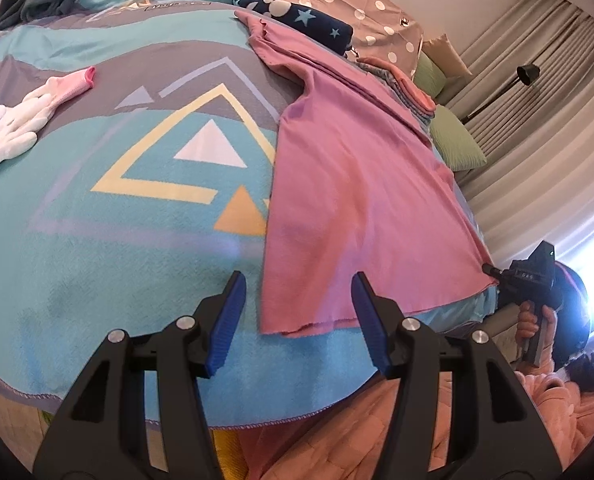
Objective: Fold small clothes
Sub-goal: 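Grasp the shirt hem with the right gripper, then lift the hem with the right gripper and fold it toward the collar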
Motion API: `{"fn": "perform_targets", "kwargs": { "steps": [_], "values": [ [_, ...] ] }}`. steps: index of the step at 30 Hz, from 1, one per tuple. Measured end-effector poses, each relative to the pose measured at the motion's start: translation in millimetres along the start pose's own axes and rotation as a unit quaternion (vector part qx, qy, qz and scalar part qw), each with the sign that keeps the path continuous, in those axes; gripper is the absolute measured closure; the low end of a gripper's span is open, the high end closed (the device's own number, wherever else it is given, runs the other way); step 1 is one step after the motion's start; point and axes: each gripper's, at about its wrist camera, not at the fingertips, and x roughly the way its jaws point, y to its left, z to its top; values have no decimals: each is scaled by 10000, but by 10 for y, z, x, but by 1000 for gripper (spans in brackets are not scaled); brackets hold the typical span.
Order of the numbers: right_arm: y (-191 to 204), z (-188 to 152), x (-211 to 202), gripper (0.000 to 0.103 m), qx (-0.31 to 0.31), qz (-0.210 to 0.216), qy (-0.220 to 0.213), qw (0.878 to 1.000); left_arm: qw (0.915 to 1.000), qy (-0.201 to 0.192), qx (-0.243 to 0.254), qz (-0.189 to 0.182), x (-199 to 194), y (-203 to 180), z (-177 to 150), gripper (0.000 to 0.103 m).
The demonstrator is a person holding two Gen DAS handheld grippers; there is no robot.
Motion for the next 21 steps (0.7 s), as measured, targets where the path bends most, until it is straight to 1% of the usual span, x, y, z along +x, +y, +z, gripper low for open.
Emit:
{"fn": "perform_targets", "kwargs": {
  "steps": [2,6,8,10,12,13,14,15,16,17,18,19,20,21],
  "values": [
    [-18,24,-46,101,80,-55,-96,9999,10000,15,59,28,-14,-12,-4,47],
    [-70,70,-139,101,174,-150,-279,9993,10000,36,-20,-44,-35,32,-4,47],
    [-33,58,-114,101,38,-140,-187,9997,10000,34,61,-36,-18,15,-20,47],
    [27,34,-68,101,-171,-253,-124,9995,9998,54,196,-42,14,-35,-39,47],
    [76,11,-28,101,-281,-330,-104,9990,9994,95,336,-82,52,-105,-53,50],
    [85,10,-11,101,-286,-338,-99,9990,9991,107,402,-80,74,-147,-65,53],
    [92,15,0,101,-288,-341,-94,9990,9986,150,494,-75,114,-205,-82,77],
    [100,16,7,101,-290,-349,-96,9989,9976,323,607,-24,190,-265,-106,98],
    [106,19,9,101,-295,-348,-101,9989,9970,386,651,142,236,-307,-122,99],
    [111,25,8,101,-294,-334,-107,9990,9962,270,750,339,236,-381,-128,99],
    [124,31,-2,101,-303,-294,-132,9990,9958,158,816,386,202,-429,-116,99],
    [149,34,-32,101,-331,-234,-179,9990,9957,-34,850,373,129,-479,-89,99],
    [174,44,-68,101,-358,-139,-231,9990,9959,-341,813,175,-17,-527,-24,99],
    [215,54,-114,101,-374,0,-300,9988,9955,-525,788,40,-115,-549,20,99]
  ]
}}
